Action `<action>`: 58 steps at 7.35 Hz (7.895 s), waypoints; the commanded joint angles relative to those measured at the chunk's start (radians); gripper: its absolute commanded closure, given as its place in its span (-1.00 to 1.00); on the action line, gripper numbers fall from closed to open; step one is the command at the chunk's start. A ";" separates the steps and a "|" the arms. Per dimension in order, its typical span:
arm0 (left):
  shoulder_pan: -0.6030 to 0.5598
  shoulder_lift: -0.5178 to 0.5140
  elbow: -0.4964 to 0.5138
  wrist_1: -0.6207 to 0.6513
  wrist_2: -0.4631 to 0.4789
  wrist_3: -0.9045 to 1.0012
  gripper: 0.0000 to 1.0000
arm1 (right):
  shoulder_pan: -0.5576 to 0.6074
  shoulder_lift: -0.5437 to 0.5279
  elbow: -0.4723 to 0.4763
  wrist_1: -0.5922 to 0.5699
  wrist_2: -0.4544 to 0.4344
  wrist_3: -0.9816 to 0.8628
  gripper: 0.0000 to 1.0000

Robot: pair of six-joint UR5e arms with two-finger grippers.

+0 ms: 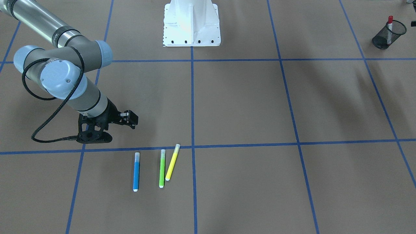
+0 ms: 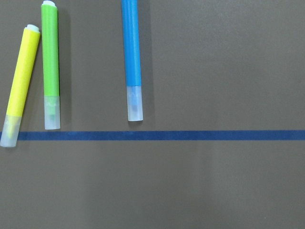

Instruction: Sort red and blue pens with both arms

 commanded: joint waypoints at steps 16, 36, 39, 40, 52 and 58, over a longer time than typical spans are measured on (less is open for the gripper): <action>0.237 -0.150 -0.478 -0.930 -0.108 -0.716 -1.00 | -0.051 0.194 -0.379 0.211 -0.183 0.042 -0.32; 0.304 -0.170 -0.467 -0.960 -0.117 -0.736 -1.00 | 0.538 -0.413 -0.146 0.173 0.322 -0.358 1.00; 0.324 -0.173 -0.465 -0.992 -0.117 -0.776 -1.00 | 0.639 -0.578 -0.137 0.173 0.224 -0.721 1.00; 0.324 -0.172 -0.465 -0.992 -0.117 -0.776 -1.00 | 0.649 -0.635 -0.137 0.173 0.172 -0.805 1.00; 0.392 -0.212 -0.393 -1.098 -0.107 -0.798 -1.00 | 0.887 -0.764 0.164 -1.201 -0.230 -1.719 1.00; 0.392 -0.233 -0.409 -1.116 -0.107 -0.822 -1.00 | 0.885 -0.895 0.132 -1.220 -0.220 -1.748 1.00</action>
